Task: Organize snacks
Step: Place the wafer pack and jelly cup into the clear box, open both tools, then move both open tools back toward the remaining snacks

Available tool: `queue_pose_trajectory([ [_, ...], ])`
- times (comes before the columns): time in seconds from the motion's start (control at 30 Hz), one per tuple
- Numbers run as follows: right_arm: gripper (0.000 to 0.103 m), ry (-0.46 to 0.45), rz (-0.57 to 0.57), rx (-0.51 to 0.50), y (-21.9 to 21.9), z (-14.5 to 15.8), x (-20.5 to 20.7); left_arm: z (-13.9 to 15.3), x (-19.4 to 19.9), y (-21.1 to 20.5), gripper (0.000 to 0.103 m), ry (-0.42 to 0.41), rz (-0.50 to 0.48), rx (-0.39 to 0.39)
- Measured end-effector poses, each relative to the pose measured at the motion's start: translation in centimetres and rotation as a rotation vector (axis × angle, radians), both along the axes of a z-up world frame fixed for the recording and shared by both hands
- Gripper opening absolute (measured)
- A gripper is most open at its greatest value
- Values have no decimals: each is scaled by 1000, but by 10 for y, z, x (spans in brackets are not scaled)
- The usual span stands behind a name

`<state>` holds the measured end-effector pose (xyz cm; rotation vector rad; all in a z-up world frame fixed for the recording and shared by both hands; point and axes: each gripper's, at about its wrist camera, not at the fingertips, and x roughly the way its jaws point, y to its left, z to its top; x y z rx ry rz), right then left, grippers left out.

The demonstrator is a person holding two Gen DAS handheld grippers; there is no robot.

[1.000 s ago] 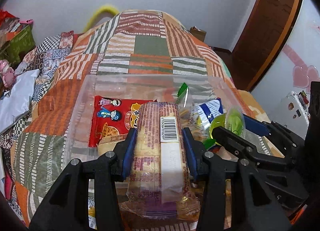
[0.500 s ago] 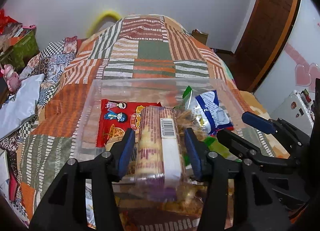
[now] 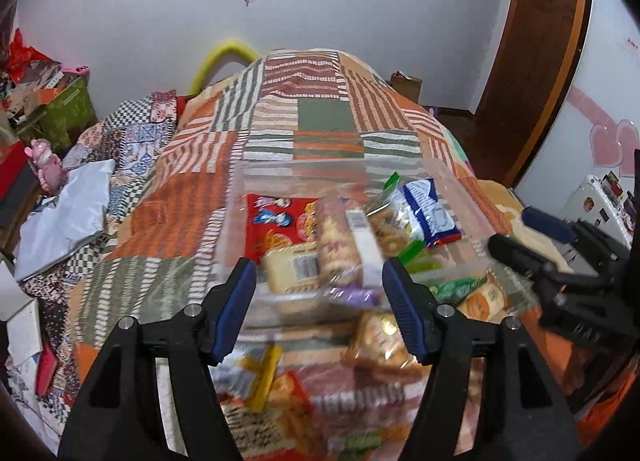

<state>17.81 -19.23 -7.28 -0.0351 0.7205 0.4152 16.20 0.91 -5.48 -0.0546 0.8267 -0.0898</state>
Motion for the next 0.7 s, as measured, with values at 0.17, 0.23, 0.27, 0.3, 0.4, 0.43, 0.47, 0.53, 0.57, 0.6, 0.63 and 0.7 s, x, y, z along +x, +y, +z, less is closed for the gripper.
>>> queue_pose_trajectory([
  [0.17, 71, 19, -12, -6, -10, -5, -10, -2, -18, 19, 72, 10, 26, 34],
  [0.23, 71, 35, -17, -12, -14, -11, -12, -5, -22, 25, 72, 20, 38, 37],
  [0.27, 72, 44, -18, -15, -15, -14, -14, -8, -24, 30, 72, 31, 44, 32],
  [0.3, 72, 55, -19, -20, -17, -17, -15, -12, -26, 35, 72, 45, 50, 26],
  [0.4, 72, 85, -23, -45, -20, -29, -17, -25, -28, 46, 72, 87, 63, 20],
  [0.43, 72, 98, -23, -55, -21, -33, -18, -29, -29, 49, 72, 97, 66, 20],
  [0.47, 72, 111, -23, -62, -22, -38, -18, -36, -29, 53, 72, 115, 71, 20],
  [0.53, 72, 143, -20, -69, -23, -47, -17, -47, -29, 58, 77, 139, 78, 18],
  [0.57, 72, 160, -16, -70, -23, -52, -17, -52, -28, 61, 78, 151, 83, 18],
  [0.6, 72, 171, -13, -68, -23, -54, -18, -58, -28, 63, 80, 164, 89, 18],
  [0.63, 72, 185, -7, -62, -22, -58, -17, -62, -28, 66, 80, 174, 90, 19],
  [0.7, 73, 199, 2, -60, -19, -62, -17, -72, -26, 69, 81, 194, 87, 28],
])
